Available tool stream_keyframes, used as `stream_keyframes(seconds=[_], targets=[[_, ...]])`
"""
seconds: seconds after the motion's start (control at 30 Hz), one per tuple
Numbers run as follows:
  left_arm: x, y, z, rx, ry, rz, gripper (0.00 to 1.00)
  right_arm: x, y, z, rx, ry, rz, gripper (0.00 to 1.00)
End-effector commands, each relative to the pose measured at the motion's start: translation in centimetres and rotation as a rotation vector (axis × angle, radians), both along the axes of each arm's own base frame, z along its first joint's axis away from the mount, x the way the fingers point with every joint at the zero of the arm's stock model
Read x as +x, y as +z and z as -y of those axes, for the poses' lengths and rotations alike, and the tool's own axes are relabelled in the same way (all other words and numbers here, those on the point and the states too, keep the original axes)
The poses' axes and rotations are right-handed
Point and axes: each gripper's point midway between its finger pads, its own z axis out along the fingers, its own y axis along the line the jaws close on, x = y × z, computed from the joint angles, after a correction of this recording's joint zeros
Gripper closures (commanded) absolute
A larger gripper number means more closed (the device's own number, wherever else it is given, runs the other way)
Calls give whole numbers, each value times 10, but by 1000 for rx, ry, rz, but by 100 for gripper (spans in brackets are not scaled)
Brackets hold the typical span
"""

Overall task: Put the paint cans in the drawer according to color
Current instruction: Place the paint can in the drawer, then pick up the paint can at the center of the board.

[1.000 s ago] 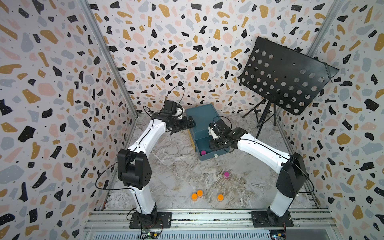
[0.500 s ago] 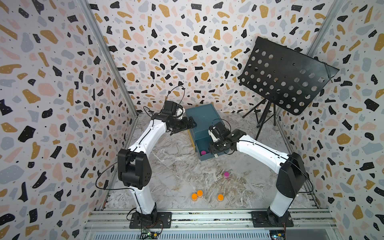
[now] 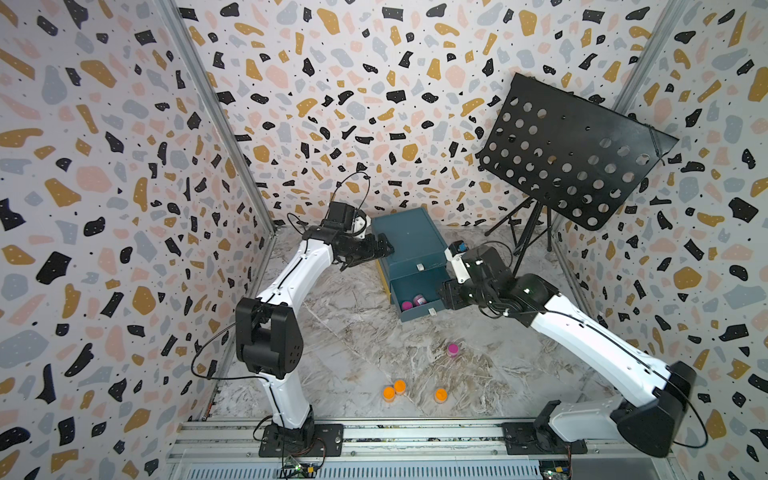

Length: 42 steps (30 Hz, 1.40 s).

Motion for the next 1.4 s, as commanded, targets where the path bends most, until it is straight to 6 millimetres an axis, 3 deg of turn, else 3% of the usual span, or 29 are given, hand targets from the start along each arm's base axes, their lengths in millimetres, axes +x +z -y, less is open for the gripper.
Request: stream_keyframes(seconds=[0.0, 0.17, 0.3, 0.57, 0.83, 1.37], targets=[[-8, -12, -3, 29, -8, -30, 2, -9, -21, 22, -63, -41, -1, 36], [-8, -13, -3, 27, -7, -33, 2, -33, -68, 38, -93, -60, -110, 35], [-8, -13, -2, 26, -7, -36, 2, -46, -97, 26, -41, -6, -187, 35], [-9, -14, -2, 22, -6, -38, 2, -46, -146, 28, -75, -59, -264, 35], [-8, -15, -2, 22, -7, -39, 2, -42, -176, 27, -121, -85, -315, 37], [-9, -16, -2, 23, -7, -44, 2, -46, -210, 23, -143, -92, -380, 41]])
